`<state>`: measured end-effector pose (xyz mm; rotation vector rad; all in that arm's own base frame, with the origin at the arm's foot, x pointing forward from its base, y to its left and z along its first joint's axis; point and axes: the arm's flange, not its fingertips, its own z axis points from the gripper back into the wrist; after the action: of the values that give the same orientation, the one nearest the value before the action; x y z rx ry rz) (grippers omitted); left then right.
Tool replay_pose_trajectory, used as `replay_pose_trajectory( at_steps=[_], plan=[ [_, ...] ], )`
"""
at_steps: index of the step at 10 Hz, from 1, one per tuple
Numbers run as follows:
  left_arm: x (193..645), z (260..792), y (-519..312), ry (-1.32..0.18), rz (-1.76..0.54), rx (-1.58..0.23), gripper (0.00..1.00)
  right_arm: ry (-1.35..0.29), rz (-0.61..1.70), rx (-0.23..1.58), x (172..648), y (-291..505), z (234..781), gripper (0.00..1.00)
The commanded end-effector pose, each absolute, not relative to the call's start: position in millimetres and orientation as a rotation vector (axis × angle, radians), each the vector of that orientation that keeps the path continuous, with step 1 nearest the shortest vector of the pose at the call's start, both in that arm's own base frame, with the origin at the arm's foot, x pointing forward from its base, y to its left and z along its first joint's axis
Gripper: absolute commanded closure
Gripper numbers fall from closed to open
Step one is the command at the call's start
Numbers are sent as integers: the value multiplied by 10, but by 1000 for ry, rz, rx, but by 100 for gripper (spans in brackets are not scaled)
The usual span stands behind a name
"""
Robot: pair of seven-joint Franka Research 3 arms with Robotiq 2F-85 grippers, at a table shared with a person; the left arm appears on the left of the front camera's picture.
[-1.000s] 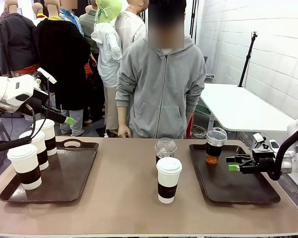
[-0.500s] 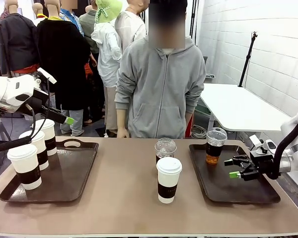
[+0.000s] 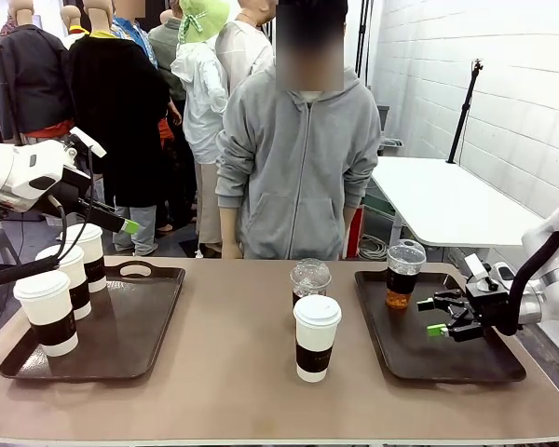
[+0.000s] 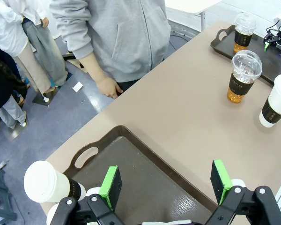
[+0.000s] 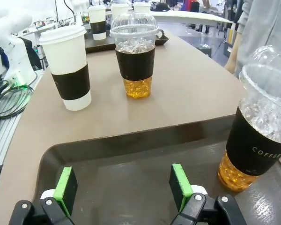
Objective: Distribute the coffee onto the tray.
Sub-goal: Pick up another iced Americano from the middle of the table and place it on the right Handle tray.
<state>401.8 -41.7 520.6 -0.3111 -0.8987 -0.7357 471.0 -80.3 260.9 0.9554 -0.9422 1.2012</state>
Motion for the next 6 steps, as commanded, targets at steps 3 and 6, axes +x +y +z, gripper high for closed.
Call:
replay_pose_trajectory(
  at_steps=[3, 6],
  plan=[
    [4030, 5189, -404, -896, -732, -320, 0, -944, 1200, 954, 4714, -814, 2618, 0],
    [4030, 5189, -404, -896, -732, -320, 0, -969, 1168, 961, 4745, -658, 2674, 0]
  ],
)
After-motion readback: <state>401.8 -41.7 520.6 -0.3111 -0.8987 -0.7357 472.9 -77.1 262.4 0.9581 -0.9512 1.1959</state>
